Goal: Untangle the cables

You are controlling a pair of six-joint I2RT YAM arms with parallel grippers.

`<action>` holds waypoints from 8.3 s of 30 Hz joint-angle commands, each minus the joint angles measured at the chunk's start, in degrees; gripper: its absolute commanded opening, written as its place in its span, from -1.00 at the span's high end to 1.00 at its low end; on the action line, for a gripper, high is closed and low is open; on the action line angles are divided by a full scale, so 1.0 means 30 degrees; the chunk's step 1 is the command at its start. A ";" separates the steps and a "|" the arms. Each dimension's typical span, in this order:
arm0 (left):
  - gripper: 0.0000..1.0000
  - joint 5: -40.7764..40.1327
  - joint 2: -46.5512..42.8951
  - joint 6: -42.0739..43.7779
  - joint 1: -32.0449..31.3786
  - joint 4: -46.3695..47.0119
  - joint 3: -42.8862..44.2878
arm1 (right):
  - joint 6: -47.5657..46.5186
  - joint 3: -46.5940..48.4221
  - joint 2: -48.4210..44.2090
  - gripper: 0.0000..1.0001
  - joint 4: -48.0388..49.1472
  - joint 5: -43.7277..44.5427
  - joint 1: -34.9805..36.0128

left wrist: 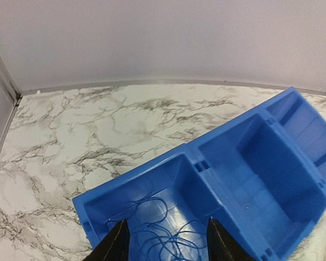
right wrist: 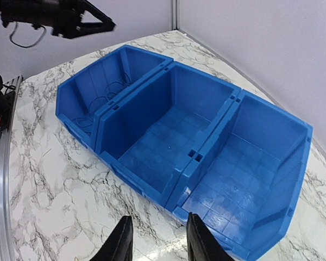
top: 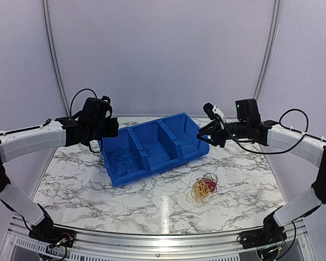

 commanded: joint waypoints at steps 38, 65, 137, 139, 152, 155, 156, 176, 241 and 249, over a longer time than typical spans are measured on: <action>-0.03 0.9601 0.8610 -0.2677 -0.7833 0.7688 0.2748 | -0.4799 0.0146 0.3661 0.36 -1.0160 0.4407 -0.0740; -0.05 0.8511 0.8778 -0.2531 -0.8419 0.9580 0.2659 | -0.4382 0.1583 0.3301 1.00 -1.1659 0.1439 -0.0753; 0.34 0.2910 1.8611 -0.7083 -0.9774 1.3641 1.1777 | 1.7759 2.1713 0.0158 1.00 0.8320 -1.3489 -0.5735; 0.34 0.2908 1.8382 -0.7144 -0.9767 1.3053 1.1678 | 1.7365 2.0391 -0.0148 1.00 0.7778 -1.3211 -0.5763; 0.12 0.3224 1.2091 -0.4250 -1.0648 1.2805 0.3834 | 0.5362 1.3487 -0.3168 1.00 -0.4824 -0.6971 -0.5791; 0.02 0.2358 0.9163 -0.3534 -1.0733 1.3585 0.0573 | 0.4537 1.0608 -0.4181 1.00 -0.5132 -0.6536 -0.5204; -0.02 0.2101 0.8210 -0.3246 -1.0733 1.3841 -0.0439 | 0.4203 0.9861 -0.4438 1.00 -0.5352 -0.6197 -0.4852; -0.26 0.4721 -0.0306 0.6147 -1.1012 1.4529 -0.3086 | -0.1365 0.5717 -0.4208 1.00 -0.9341 -0.3969 0.1864; 1.00 0.3522 -0.3861 0.6498 -1.0118 1.4193 -0.5322 | -0.5470 -0.2286 0.3380 -0.37 -0.1091 0.8786 0.2619; 1.00 0.1638 -0.6800 0.7651 -1.0111 1.3521 -0.5610 | -0.5835 -0.2784 0.5389 0.08 -0.0842 0.9953 0.2725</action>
